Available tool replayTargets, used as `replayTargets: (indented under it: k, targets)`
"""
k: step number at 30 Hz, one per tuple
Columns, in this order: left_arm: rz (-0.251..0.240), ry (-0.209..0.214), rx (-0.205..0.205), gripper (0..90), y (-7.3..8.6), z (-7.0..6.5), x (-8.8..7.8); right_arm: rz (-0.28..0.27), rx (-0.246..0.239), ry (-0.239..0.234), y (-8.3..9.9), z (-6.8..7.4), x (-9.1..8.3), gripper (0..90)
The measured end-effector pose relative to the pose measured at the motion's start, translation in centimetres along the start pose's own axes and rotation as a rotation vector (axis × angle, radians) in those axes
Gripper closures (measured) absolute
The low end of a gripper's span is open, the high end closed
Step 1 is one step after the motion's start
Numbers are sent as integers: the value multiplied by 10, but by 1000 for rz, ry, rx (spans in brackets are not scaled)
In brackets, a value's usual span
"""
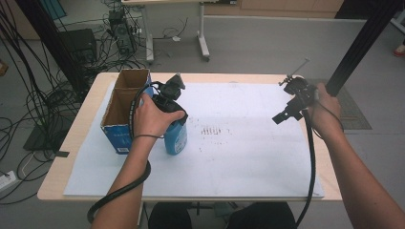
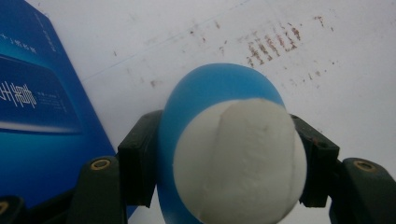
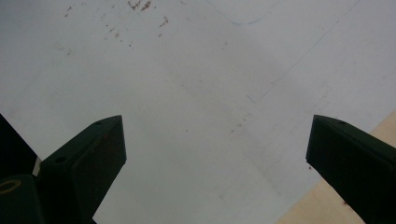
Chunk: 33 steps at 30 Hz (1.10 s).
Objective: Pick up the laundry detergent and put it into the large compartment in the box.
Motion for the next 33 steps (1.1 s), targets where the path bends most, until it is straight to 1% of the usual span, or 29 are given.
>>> replayTargets:
  k: [8,17,26,33]
  targets:
    - [7,-2,0,371,0,0,0,-2,-1,2,-1,1,0,45]
    - [3,-4,6,372,0,-1,0,-2,-1,-2,-1,0,1,45]
    - [3,-3,10,373,0,-1,0,-4,3,-2,-1,-2,1,45]
    - [6,-7,10,374,0,-1,0,-6,-4,-2,-5,-4,3,45]
Point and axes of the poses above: each handheld gripper's, and its own axes: x roughly forward along the jaws, y roughly out of its underside, z roughly to its left, the point moved 7 cm from there along x, roughly forward along the jaws, and after that the axes turned 12 degrees about -z, right-handed, at the moved point
